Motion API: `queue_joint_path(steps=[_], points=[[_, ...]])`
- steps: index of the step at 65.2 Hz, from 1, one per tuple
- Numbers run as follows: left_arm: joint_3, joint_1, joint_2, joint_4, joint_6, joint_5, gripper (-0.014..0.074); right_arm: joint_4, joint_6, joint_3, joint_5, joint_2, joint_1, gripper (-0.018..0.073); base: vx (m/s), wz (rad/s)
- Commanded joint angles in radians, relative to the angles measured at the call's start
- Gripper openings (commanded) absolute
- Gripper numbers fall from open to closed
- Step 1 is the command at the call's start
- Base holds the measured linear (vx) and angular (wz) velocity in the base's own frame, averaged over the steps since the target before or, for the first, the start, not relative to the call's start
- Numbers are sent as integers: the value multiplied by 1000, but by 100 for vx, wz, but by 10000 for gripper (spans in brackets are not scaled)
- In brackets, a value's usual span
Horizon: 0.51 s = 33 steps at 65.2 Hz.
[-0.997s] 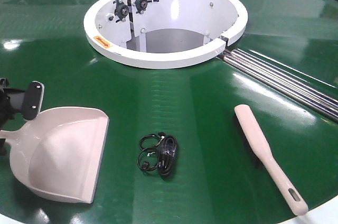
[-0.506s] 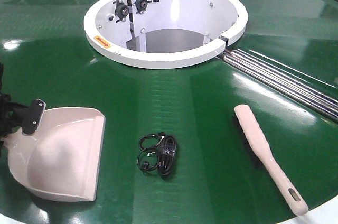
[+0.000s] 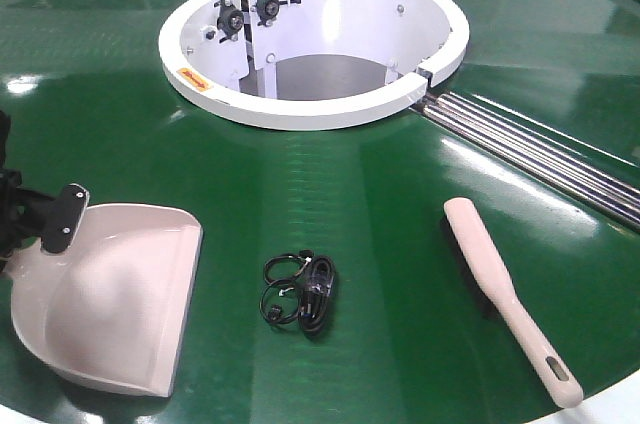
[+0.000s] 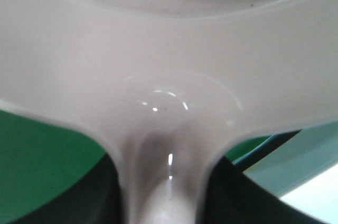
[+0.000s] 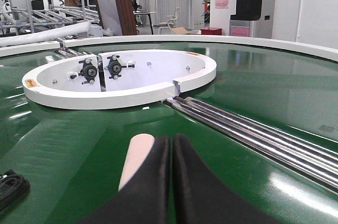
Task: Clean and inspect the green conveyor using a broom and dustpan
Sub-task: 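Lift and tilt the dustpan with the left gripper, lip toward the cable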
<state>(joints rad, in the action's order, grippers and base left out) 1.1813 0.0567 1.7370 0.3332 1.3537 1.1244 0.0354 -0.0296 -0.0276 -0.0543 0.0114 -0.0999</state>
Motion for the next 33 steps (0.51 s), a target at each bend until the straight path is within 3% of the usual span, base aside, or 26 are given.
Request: queue_joint_path(steps=[1, 7, 27, 33], points=[[27, 38, -58, 54, -54, 9, -8, -9, -5, -4, 72, 12, 8, -8, 0, 0], [27, 75, -58, 94, -114, 10, -8, -9, -5, -4, 72, 12, 8, -8, 0, 0], [31, 139, -51, 87, -121, 6, -8, -9, -5, -4, 72, 12, 8, -8, 0, 0], [74, 139, -37, 23, -130, 23, -8, -9, -5, -4, 72, 12, 8, -8, 0, 0]])
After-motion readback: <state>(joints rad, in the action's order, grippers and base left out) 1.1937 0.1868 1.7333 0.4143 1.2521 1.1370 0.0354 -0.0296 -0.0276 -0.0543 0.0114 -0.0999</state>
